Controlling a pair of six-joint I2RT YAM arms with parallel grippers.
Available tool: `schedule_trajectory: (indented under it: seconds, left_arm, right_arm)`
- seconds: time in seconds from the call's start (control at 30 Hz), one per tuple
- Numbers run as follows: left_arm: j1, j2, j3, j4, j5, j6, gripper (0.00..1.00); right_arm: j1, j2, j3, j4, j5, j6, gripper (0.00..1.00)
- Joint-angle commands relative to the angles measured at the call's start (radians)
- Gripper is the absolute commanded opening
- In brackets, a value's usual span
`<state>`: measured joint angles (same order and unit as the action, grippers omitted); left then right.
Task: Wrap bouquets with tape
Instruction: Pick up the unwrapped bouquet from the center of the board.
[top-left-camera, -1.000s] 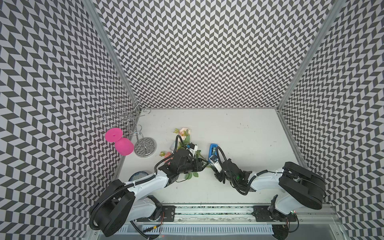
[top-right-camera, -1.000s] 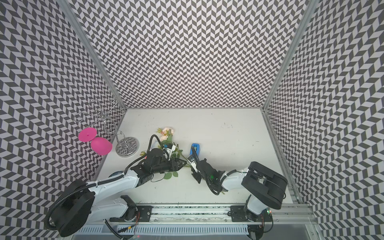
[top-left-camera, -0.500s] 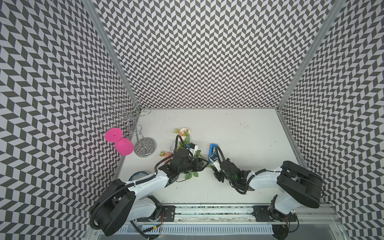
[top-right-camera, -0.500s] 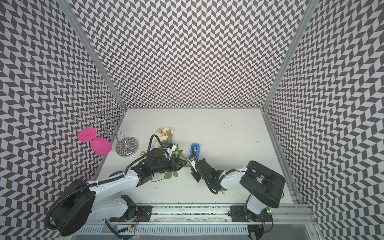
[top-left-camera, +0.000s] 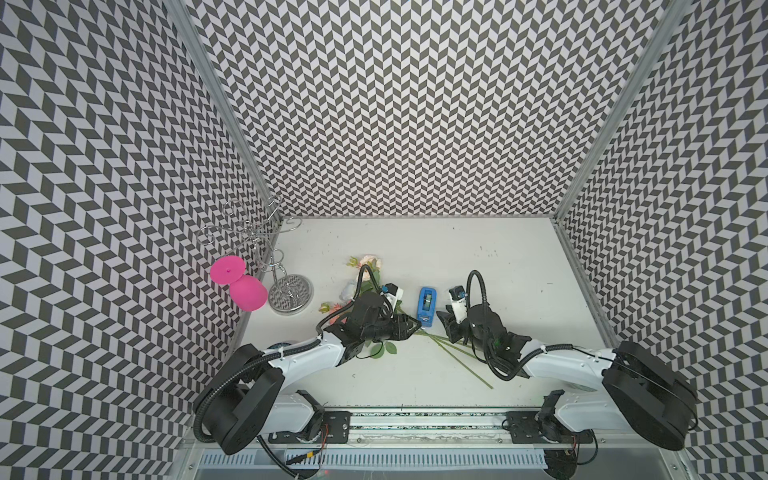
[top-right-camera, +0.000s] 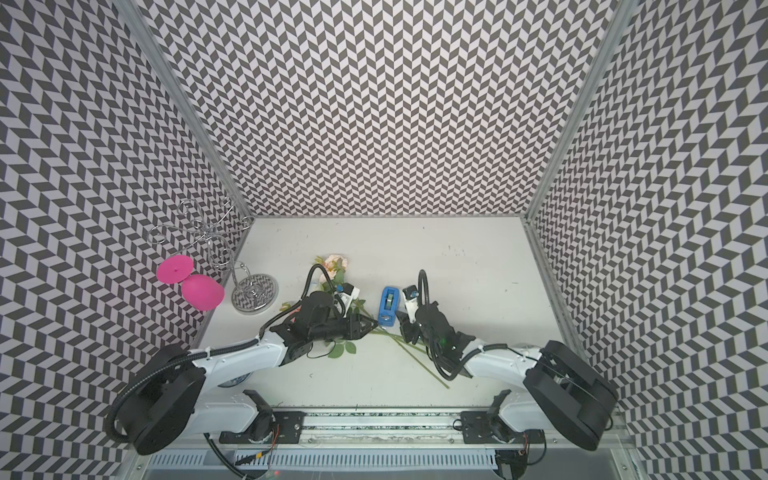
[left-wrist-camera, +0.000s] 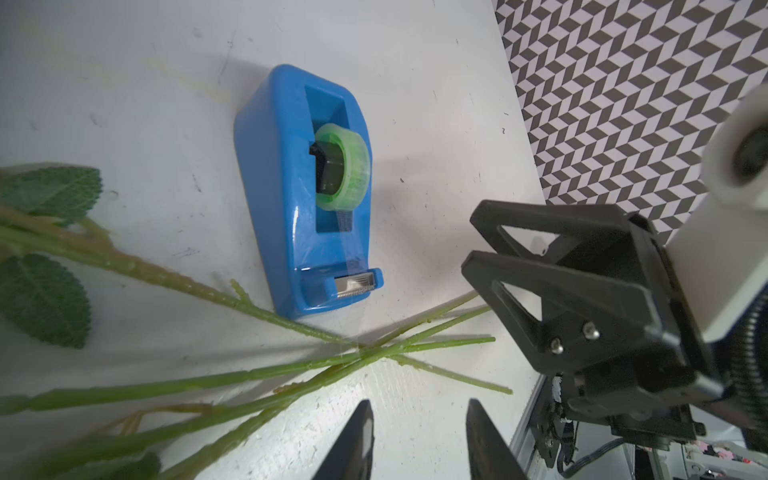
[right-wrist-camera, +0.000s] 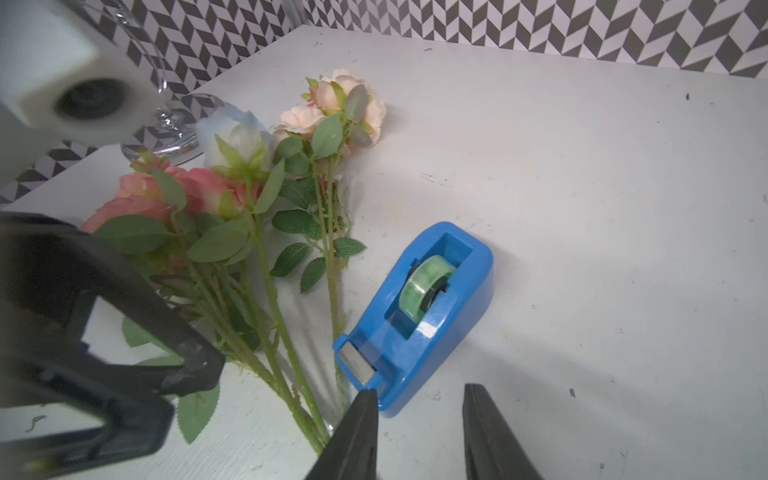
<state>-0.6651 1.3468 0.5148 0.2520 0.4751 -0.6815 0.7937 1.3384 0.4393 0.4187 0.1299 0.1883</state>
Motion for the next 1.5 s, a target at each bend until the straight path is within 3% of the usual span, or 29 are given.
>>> schedule_trajectory:
  seconds: [0.0,0.17,0.4,0.57,0.8,1.07,1.47]
  left_arm:
    - [0.004,0.049,0.048,0.023,0.069,0.076,0.34]
    - [0.004,0.064,0.063,-0.019,0.03,0.09,0.33]
    - [-0.015,-0.051,-0.08,0.059,0.0,-0.18,0.37]
    - [-0.033,-0.095,-0.076,0.009,-0.059,-0.177,0.41]
    - [-0.033,-0.074,-0.1,0.059,-0.048,-0.193,0.41]
    - [-0.033,-0.059,-0.11,0.081,-0.039,-0.189,0.41]
    - [-0.024,-0.054,-0.134,0.128,-0.032,-0.211,0.41]
  right_arm:
    - [-0.028,0.033,0.024,0.015,-0.076,0.049,0.37]
    - [-0.039,0.08,0.07,-0.024,-0.162,0.038,0.38]
    - [-0.028,0.125,0.047,-0.011,-0.318,-0.088,0.46]
    - [0.019,0.168,0.066,-0.031,-0.256,-0.158,0.45]
    - [0.042,0.198,0.056,0.021,-0.271,-0.166,0.46]
    - [0.075,0.276,0.102,-0.028,-0.165,-0.208,0.47]
    - [0.099,0.331,0.078,-0.059,-0.102,-0.2,0.32]
